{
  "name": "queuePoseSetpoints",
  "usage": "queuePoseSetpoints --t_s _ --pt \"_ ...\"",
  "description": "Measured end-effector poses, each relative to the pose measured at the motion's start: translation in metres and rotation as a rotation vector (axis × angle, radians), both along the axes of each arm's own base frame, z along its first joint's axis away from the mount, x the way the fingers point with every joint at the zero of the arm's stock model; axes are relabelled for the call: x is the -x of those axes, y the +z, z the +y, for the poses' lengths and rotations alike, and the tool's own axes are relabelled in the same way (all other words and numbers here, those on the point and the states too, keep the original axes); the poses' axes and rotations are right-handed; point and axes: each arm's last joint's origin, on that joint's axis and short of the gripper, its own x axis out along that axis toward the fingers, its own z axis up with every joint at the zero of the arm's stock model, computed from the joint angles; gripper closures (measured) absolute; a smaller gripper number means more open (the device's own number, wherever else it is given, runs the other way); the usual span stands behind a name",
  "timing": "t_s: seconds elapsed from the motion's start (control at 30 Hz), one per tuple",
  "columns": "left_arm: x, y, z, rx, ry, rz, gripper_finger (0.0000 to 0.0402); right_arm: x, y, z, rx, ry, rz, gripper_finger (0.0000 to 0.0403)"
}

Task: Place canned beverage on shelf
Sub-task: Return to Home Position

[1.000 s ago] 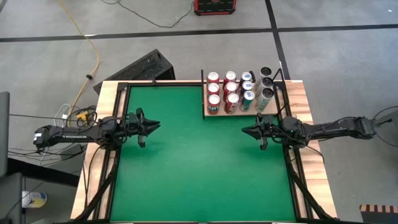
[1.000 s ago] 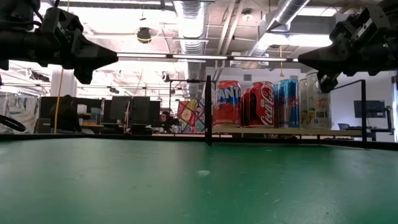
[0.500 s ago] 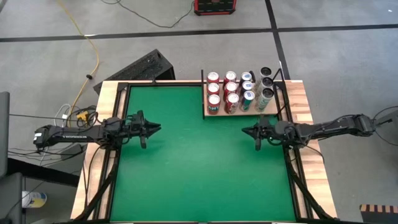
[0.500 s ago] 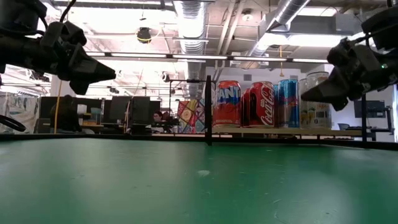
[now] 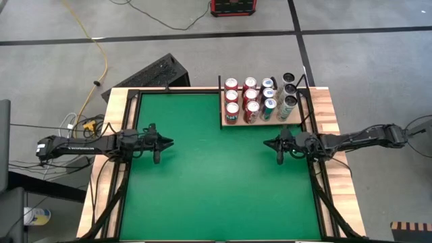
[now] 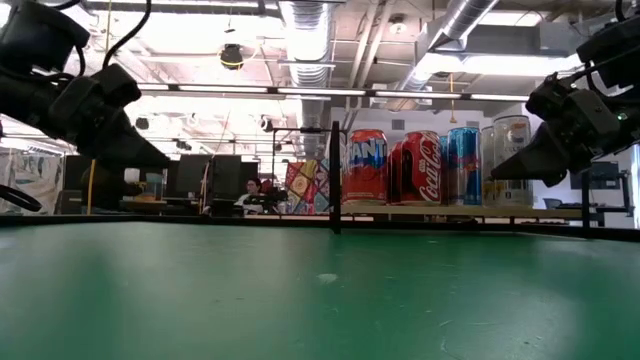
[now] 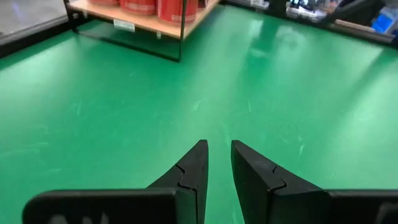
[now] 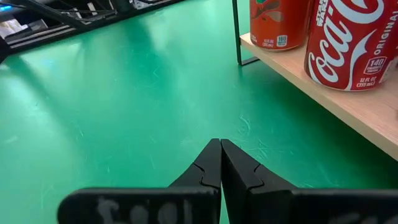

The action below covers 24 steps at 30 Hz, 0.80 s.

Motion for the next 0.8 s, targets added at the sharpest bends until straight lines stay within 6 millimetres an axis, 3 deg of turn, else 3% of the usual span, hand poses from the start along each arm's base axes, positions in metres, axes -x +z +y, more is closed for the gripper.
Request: queuePoseSetpoints --t_s 0.57,0.8 --pt "0.0 0.0 0.0 0.002 0.002 0.022 0.0345 0.0 0.0 0.0 0.0 0.0 0.001 0.0376" --pt "0.006 0.012 -0.004 -0.175 -0.079 -0.065 0.0345 0.0 0.0 0.0 0.0 0.0 0.001 0.0376"
